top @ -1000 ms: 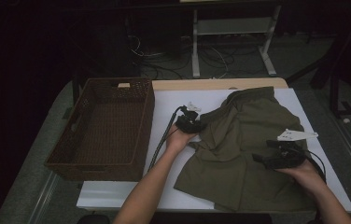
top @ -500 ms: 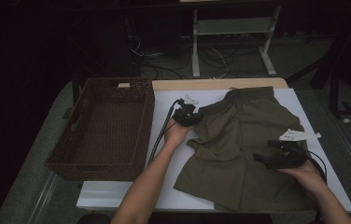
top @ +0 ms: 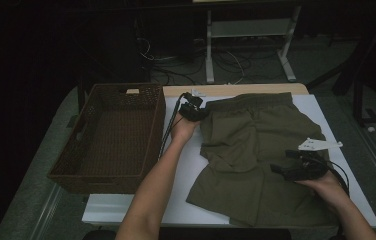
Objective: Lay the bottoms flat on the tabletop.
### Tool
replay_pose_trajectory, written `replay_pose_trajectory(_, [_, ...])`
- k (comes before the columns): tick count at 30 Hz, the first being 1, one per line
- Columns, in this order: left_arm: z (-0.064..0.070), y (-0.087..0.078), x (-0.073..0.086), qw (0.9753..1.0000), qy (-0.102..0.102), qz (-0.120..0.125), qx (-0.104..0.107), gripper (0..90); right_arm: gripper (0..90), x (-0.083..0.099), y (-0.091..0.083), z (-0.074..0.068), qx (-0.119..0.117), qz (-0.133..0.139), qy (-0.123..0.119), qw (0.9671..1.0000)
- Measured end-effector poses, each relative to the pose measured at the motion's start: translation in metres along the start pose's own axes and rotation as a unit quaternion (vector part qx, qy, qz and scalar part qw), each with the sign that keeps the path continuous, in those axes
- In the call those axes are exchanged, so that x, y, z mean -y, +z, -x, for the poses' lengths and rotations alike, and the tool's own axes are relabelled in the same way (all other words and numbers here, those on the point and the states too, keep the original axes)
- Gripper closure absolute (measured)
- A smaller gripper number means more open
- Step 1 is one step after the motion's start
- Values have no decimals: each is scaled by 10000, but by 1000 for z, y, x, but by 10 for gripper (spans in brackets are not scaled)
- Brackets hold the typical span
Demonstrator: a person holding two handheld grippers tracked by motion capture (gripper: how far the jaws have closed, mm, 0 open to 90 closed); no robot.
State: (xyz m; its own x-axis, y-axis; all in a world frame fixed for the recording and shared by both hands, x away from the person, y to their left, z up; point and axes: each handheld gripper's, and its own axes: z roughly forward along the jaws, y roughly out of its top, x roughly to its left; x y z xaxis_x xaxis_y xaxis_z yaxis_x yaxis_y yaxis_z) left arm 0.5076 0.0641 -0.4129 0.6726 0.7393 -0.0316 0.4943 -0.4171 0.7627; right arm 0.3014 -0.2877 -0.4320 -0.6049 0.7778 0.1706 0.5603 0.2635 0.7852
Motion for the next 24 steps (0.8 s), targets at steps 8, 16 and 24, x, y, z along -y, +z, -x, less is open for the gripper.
replay_pose_trajectory(8, [-23,8,-15,9995,-2,-141,-278,833,127,0,-1,-1,-1,4,-32,10000])
replay_pose_trajectory(16, [-31,22,-19,9974,76,-307,-651,766,127,0,-1,-1,-15,-3,-42,10000])
replay_pose_trajectory(24, [-22,16,-18,9983,-22,-229,-537,594,128,0,1,-2,-43,-22,-63,10000])
